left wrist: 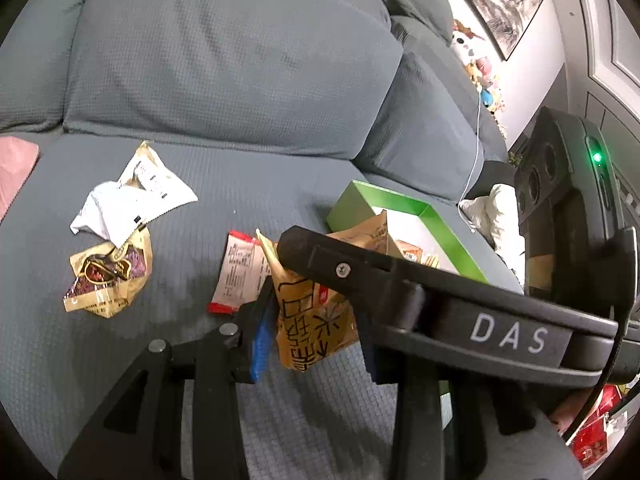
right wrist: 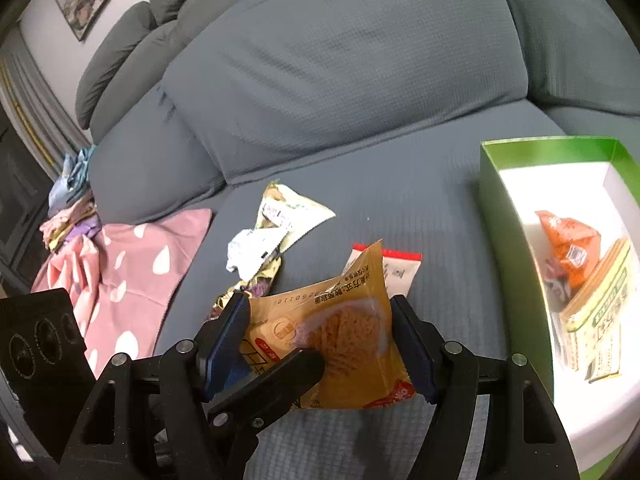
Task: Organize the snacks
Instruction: 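Carry the rice cracker pack with the right gripper over the green box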
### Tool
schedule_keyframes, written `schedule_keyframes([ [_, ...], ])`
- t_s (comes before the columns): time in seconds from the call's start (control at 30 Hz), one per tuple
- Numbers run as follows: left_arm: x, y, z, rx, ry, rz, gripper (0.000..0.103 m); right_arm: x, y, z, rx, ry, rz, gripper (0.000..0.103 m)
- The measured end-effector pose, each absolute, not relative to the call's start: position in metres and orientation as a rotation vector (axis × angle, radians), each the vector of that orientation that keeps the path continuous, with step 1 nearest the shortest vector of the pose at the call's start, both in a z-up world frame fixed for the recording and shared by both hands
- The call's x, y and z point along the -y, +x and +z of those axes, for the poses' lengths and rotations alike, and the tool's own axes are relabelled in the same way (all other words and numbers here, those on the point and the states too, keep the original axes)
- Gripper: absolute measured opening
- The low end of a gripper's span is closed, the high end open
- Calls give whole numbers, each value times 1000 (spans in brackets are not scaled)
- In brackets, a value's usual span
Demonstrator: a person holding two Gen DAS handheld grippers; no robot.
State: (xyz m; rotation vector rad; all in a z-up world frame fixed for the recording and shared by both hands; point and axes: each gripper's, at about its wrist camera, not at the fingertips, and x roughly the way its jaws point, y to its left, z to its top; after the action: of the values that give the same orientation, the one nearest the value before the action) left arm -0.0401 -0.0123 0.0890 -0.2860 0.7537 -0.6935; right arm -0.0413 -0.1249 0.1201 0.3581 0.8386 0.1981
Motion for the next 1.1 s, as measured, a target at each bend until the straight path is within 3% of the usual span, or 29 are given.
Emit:
schedule_keyframes([
  [0.53, 50, -46, 125, -633, -217, -761, 35, 163, -62, 159, -700, 358, 172, 73],
  [1.1, 184, -50, 148, -636, -74, -977, 35, 297, -103, 165, -589, 588, 0, 73],
])
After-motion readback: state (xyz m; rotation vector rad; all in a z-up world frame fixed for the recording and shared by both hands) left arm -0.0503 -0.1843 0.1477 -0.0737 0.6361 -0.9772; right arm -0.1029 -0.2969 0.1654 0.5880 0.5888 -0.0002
